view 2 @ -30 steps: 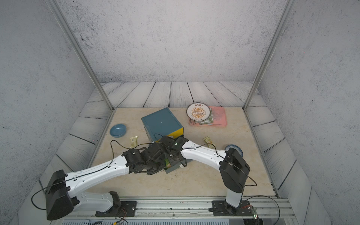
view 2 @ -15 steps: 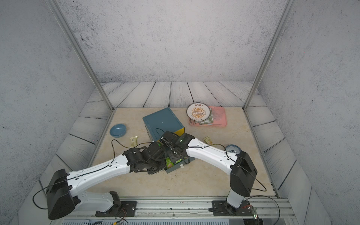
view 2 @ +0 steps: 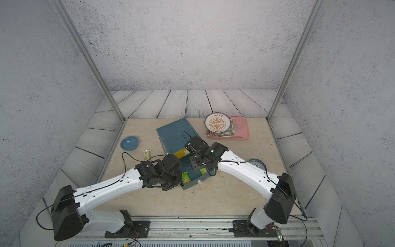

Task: Take the cookies out of the drawer
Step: Place the cookie at the center of the board.

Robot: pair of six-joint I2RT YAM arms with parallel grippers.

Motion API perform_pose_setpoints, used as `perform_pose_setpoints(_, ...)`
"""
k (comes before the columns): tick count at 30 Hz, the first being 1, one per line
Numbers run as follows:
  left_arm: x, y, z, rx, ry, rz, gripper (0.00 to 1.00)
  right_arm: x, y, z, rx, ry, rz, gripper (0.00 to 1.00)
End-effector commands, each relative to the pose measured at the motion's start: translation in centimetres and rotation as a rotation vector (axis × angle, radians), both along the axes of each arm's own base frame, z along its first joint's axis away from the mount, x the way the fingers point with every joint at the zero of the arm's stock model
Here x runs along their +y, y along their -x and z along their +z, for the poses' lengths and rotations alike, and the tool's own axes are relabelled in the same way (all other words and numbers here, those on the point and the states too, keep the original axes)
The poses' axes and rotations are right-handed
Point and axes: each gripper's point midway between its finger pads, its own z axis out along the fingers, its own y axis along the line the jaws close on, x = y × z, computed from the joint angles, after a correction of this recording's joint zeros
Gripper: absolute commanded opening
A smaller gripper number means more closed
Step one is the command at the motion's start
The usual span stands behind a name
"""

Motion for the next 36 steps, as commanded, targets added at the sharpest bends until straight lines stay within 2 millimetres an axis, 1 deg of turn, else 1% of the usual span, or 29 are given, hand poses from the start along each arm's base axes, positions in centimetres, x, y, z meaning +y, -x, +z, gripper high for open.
perform_pose_setpoints(1,0.5,-1.1,0.0,-0.035,-0.030,-0.024,0.11,-2.1,-1.1,2.9,-0.039,-0.037,-0.058,0.37)
perform_pose_setpoints(4,1.3,-1.3,0.1,-0.033,-0.045,-0.027,0.11,-4.9,-1.8,2.9,-0.010,-0.014,-0.113,0.38)
perform_pose_setpoints(7,2.4,-1.6,0.4,-0.033,-0.067,-0.028,0.11,-7.8,-2.1,1.7,0.040,0.004,-0.170,0.38)
perform_pose_setpoints(10,3.4,-1.8,0.6,-0.037,-0.083,-0.036,0.11,-10.4,-1.8,-0.7,0.111,0.027,-0.224,0.38)
perform_pose_setpoints(12,4.1,-2.0,0.8,-0.038,-0.094,-0.034,0.11,-12.1,-1.2,-2.7,0.169,0.047,-0.270,0.38)
perform_pose_setpoints(15,4.7,-2.3,0.9,-0.043,-0.101,-0.043,0.11,-13.9,-0.4,-5.6,0.251,0.066,-0.324,0.38)
perform_pose_setpoints(19,4.9,-2.6,1.2,-0.042,-0.101,-0.058,0.11,-14.9,0.2,-9.0,0.327,0.095,-0.353,0.38)
perform_pose_setpoints(21,4.5,-2.7,1.5,-0.039,-0.092,-0.068,0.11,-15.5,0.4,-10.6,0.349,0.103,-0.379,0.38)
perform_pose_setpoints(24,4.1,-2.7,1.7,-0.028,-0.084,-0.082,0.11,-16.5,0.7,-12.3,0.363,0.123,-0.408,0.38)
perform_pose_setpoints(26,3.9,-2.8,1.7,-0.029,-0.085,-0.088,0.11,-16.8,1.0,-13.4,0.386,0.124,-0.414,0.39)
perform_pose_setpoints(27,3.9,-2.9,1.7,-0.031,-0.085,-0.087,0.11,-16.9,1.2,-13.8,0.396,0.131,-0.412,0.41)
perform_pose_setpoints(28,3.9,-2.9,1.7,-0.032,-0.087,-0.087,0.11,-17.0,1.4,-14.2,0.407,0.138,-0.413,0.45)
perform_pose_setpoints(30,3.9,-2.9,1.7,-0.034,-0.086,-0.089,0.11,-17.1,1.5,-14.6,0.415,0.144,-0.411,0.52)
perform_pose_setpoints(32,3.9,-2.9,1.5,-0.032,-0.087,-0.089,0.11,-17.0,1.2,-14.2,0.407,0.133,-0.410,0.60)
perform_pose_setpoints(34,3.9,-2.9,1.3,-0.034,-0.084,-0.087,0.11,-16.6,0.8,-13.2,0.382,0.107,-0.401,0.65)
perform_pose_setpoints(36,3.8,-3.0,1.2,-0.038,-0.076,-0.080,0.11,-16.1,0.3,-11.6,0.363,0.075,-0.384,0.66)
